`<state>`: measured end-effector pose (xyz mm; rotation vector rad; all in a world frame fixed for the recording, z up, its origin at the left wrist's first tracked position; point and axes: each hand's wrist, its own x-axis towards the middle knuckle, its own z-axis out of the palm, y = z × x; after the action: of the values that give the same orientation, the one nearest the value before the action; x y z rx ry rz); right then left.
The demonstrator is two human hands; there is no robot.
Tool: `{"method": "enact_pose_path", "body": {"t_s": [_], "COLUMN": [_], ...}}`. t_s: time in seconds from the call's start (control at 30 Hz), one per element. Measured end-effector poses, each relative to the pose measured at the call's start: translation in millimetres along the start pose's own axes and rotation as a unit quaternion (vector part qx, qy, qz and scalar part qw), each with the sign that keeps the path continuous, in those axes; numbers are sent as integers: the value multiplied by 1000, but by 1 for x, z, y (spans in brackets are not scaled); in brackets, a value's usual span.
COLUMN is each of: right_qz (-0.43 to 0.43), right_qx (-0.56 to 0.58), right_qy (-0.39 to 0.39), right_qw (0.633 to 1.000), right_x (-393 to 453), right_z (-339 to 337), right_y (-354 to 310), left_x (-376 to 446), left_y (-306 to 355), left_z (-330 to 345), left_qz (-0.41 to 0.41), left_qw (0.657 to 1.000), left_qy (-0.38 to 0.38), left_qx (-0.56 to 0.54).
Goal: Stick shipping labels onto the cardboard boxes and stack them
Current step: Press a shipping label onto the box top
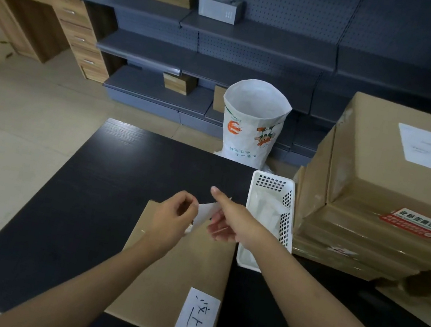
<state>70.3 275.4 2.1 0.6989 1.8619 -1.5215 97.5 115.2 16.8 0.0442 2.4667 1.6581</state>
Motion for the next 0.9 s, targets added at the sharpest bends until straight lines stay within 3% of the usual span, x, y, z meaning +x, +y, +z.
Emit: {"method": "enact_pose_path", "body": {"t_s": [0.17,0.27,0.4,0.5,0.57,0.63,0.73,0.9], "right_qz": [-59,-77,-96,-107,-112,-112,-104,-69], "right_qx": [97,91,96,101,55,10,-40,-116], "right_qy": [29,68,99,83,61,47,33,116], "right_qw": [993,991,986,986,990,993,993,984], "right_x": [-7,-12,-17,-25,-30,-33,-34,-22], "right_z": [42,65,92,107,112,114,113,107], "right_y": [-9,-4,10,21,29,35,41,64], "left_x": [2,2,3,2,2,5,4,-5], "left_y": [-19,-34,-57,-75,-81,-86,-95,-105], "left_z": [-28,-53,-89,-103,-106,-107,-103,-89], "left_qz": [90,138,136,103,37,-23,-33,-25], "left_qw": [993,980,962,983,995,992,980,981], "left_qy": [-69,-144,-235,-148,-89,-114,-175,-142], "left_qx": [22,17,31,45,31,38,91,133]}}
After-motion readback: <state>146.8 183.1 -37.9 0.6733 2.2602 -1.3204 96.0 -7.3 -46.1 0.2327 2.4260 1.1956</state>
